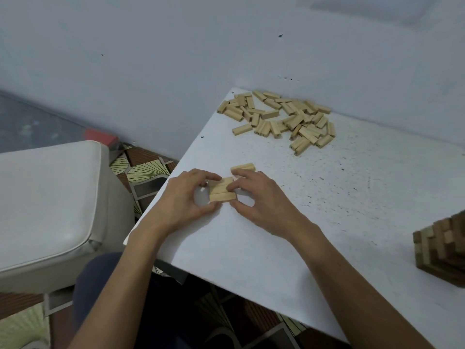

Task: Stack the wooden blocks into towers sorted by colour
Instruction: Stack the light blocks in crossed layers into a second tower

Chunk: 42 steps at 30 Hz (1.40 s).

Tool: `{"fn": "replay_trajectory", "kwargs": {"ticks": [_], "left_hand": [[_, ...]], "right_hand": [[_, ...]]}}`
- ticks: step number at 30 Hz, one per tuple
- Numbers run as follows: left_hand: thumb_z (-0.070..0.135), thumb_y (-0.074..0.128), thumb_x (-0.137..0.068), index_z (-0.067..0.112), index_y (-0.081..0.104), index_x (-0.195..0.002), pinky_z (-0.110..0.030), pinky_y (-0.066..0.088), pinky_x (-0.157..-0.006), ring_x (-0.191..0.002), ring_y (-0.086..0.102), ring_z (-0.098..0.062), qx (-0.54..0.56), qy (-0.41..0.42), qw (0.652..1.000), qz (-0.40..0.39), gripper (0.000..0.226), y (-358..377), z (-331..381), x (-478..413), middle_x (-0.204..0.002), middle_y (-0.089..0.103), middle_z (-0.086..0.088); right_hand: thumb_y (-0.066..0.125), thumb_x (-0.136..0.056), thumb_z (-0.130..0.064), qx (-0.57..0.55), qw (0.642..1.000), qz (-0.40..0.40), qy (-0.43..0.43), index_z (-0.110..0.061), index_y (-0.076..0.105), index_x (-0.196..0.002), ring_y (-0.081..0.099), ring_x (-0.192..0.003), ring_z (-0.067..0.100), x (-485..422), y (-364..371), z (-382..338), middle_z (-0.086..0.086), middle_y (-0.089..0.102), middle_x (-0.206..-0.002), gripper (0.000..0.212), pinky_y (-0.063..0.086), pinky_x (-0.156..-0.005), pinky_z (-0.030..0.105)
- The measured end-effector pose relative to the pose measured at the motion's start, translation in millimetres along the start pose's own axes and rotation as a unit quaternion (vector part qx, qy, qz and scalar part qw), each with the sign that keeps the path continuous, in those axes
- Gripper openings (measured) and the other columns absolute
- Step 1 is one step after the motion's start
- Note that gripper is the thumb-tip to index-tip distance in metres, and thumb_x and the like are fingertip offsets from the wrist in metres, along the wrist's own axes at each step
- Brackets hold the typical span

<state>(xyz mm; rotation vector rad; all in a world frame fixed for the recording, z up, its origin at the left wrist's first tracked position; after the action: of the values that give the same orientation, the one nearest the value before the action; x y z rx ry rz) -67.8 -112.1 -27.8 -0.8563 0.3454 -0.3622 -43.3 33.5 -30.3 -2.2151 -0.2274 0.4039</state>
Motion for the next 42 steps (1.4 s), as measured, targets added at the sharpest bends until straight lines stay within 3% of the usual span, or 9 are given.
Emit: {"fn": "replay_trajectory", "kwargs": {"ticks": [4,9,12,15,19,24,30,37,42], "left_hand": [[0.063,0.059,-0.071,0.033,0.062,-0.117,-0.031,0.045,-0.088,-0.095,0.054,-0.002,-0.019,0.008,1.0,-0.006,0.055,0,1,-2,-0.11,0.059,0.015],[0.063,0.053,-0.078,0.034,0.064,-0.11,-0.044,0.043,-0.094,-0.107,0.055,-0.017,-0.041,0.012,0.998,0.042,0.045,1,11,-17,-0.115,0.061,0.011],[0.051,0.054,-0.081,0.029,0.068,-0.107,-0.042,0.041,-0.092,-0.105,0.056,-0.023,-0.075,0.016,0.995,0.067,0.037,3,22,-32,-0.115,0.063,0.007],[0.036,0.062,-0.088,0.028,0.068,-0.11,-0.036,0.032,-0.093,-0.11,0.053,-0.023,-0.103,0.008,0.993,0.054,0.024,12,29,-52,-0.12,0.062,0.005],[0.03,0.058,-0.094,0.029,0.066,-0.113,-0.034,0.031,-0.09,-0.108,0.053,-0.02,-0.132,0.008,0.991,0.022,0.02,30,37,-73,-0.118,0.062,0.006],[0.021,0.055,-0.095,0.026,0.067,-0.11,-0.03,0.031,-0.079,-0.096,0.058,-0.018,-0.148,0.017,0.989,0.023,0.019,40,47,-86,-0.103,0.064,0.006],[0.03,0.051,-0.099,0.028,0.068,-0.113,-0.033,0.035,-0.082,-0.1,0.057,-0.02,-0.138,0.023,0.99,0.027,0.023,47,59,-90,-0.109,0.065,0.004],[0.027,0.053,-0.098,0.03,0.068,-0.119,-0.035,0.038,-0.081,-0.102,0.056,-0.023,-0.132,0.036,0.99,0.018,0.026,63,69,-84,-0.114,0.066,0.003],[0.026,0.058,-0.095,0.023,0.072,-0.105,-0.037,0.048,-0.076,-0.091,0.06,-0.019,-0.07,0.062,0.996,-0.001,0.017,76,84,-73,-0.1,0.07,0.005]], "right_hand": [[0.067,-0.09,-0.03,-0.004,1.0,0.009,0.004,-0.021,0.066,-0.112,0.053,-0.12,0.015,5,-7,0,-0.004,0.055,-0.137,0.024,0.045,-0.098,0.029],[0.059,-0.095,-0.024,0.054,0.993,0.08,0.072,-0.017,0.065,-0.119,0.053,-0.115,0.018,7,-44,28,-0.001,0.059,-0.127,0.025,0.04,-0.091,0.023],[0.052,-0.097,-0.014,0.112,0.979,0.116,0.122,-0.014,0.062,-0.126,0.052,-0.117,0.022,5,-71,55,0.004,0.057,-0.13,0.03,0.04,-0.09,0.024],[0.046,-0.093,0.003,0.17,0.963,0.134,0.162,-0.011,0.056,-0.136,0.046,-0.123,0.031,-1,-94,83,0.008,0.05,-0.142,0.046,0.046,-0.096,0.041],[0.044,-0.087,0.012,0.239,0.951,0.08,0.179,-0.019,0.043,-0.147,0.04,-0.121,0.036,-14,-103,111,0.004,0.035,-0.156,0.068,0.043,-0.098,0.043],[0.049,-0.092,0.002,0.274,0.949,0.073,0.142,-0.019,0.056,-0.137,0.043,-0.105,0.033,-21,-99,123,-0.001,0.053,-0.144,0.05,0.038,-0.087,0.04],[0.059,-0.094,-0.026,0.247,0.958,0.091,0.11,-0.018,0.068,-0.117,0.044,-0.103,0.026,-9,-98,104,0.002,0.059,-0.113,0.026,0.041,-0.083,0.039],[0.062,-0.093,-0.021,0.128,0.985,0.055,0.101,-0.025,0.066,-0.12,0.045,-0.099,0.017,36,-77,73,-0.002,0.054,-0.11,0.027,0.044,-0.076,0.029],[0.066,-0.089,-0.01,0.111,0.991,0.062,0.048,-0.019,0.069,-0.107,0.047,-0.086,0.019,62,-66,56,-0.003,0.061,-0.104,0.021,0.043,-0.074,0.03]]}}
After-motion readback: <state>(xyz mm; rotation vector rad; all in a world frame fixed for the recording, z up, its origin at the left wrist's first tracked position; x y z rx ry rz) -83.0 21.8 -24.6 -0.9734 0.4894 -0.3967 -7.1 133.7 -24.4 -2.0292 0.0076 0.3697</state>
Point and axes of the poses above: each hand's wrist, its own x-axis away from the middle knuckle, its own y-axis out of the palm, z = x × y, the point moved 9 cm from there along -x, towards the middle knuckle
